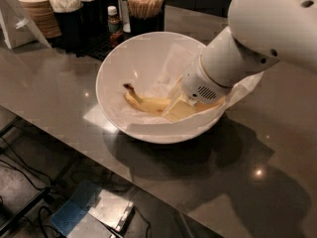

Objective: Pick banana from white bowl

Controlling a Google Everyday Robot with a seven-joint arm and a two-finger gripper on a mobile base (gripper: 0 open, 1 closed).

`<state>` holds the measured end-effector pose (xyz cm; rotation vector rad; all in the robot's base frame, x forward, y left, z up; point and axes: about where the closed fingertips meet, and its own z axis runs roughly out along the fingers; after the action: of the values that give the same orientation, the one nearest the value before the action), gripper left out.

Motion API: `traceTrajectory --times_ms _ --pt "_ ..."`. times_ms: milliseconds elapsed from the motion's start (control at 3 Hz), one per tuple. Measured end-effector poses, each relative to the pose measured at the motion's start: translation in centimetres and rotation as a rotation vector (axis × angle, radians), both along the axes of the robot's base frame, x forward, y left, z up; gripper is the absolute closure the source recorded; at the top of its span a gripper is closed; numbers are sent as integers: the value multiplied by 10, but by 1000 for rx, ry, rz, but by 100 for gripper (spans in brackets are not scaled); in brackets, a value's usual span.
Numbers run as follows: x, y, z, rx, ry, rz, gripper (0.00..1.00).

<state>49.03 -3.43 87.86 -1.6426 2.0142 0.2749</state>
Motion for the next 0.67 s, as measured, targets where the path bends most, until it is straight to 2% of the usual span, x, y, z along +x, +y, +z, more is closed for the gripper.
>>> traceTrajectory --times_ms 333,667 --pt "2 2 30 83 -83 34 100" --pt "-18 12 76 165 -213 104 100"
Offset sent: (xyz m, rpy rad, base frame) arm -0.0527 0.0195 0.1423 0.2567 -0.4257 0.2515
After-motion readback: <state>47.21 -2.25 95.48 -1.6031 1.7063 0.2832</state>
